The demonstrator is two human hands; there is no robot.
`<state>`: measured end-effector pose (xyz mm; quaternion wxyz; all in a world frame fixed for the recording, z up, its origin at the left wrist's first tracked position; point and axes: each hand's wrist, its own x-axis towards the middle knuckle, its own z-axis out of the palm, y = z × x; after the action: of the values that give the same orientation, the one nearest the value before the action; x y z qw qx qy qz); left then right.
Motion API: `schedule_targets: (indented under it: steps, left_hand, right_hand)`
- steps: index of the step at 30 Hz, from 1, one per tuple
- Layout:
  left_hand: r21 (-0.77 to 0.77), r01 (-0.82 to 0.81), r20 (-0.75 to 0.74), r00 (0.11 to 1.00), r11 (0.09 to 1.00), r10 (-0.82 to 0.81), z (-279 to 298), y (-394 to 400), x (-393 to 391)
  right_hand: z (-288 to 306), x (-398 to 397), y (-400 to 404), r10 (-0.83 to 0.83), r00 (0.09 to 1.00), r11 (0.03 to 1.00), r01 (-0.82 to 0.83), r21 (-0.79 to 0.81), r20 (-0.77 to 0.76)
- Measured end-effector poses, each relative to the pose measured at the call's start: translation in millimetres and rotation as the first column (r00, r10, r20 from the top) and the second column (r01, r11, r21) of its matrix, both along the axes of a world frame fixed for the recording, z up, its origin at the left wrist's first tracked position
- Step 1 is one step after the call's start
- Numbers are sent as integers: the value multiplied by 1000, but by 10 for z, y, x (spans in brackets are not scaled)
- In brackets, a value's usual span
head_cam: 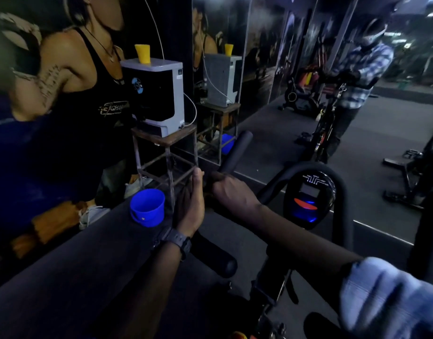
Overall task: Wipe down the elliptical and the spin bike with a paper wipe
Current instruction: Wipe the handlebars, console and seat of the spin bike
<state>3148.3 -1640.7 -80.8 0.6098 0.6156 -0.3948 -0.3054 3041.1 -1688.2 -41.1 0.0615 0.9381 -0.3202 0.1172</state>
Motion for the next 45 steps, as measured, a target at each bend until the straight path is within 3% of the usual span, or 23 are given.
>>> schedule_targets:
  steps: [3,8,11,17,21,25,29,31,36,39,42,45]
  left_hand:
    - [25,33,77,996,999,-35,85,92,-32]
    - [155,44,375,922,987,-100,134,149,-70]
    - [155,59,420,900,986,-120,144,121,-99]
    - [206,53,325,938,977,-120,135,81,-84]
    - [215,81,346,926,973,-153,128,147,-73]
    - [182,83,354,924,980,-144,131,204,-57]
    - [181,97,327,933,979,-153,177,167,-106]
    - [190,123,299,938,974,-176,176,113,-96]
    - [144,184,-78,982,972,-174,106,-220,-14]
    - [134,176,-179,972,975,-151,-78,-443,46]
    - [100,197,-119,976,975,-184,-189,-444,49]
    - [60,140,-27,990,988,-139,135,-165,-86]
  right_hand:
    - [115,-102,121,-39,999,999,39,6,-32]
    - [368,-577,461,-206,937,977,185,-102,-281]
    - [406,-595,554,-223,923,975,210,-74,-315]
    - [220,-30,232,-164,981,983,171,64,-108]
    - [306,-327,419,-189,965,980,196,22,-184]
    - [466,-876,629,-311,885,944,331,-3,-346]
    - [481,-790,584,-242,945,970,232,-70,-222]
    - [384,-563,475,-243,947,969,246,-13,-209]
    - [56,-53,12,-224,974,973,226,43,-34]
    - [32,111,-127,-205,979,978,206,38,-16]
    - [221,68,-296,-202,978,979,202,9,-50]
    - [442,6,-509,-262,965,964,261,-43,-30]
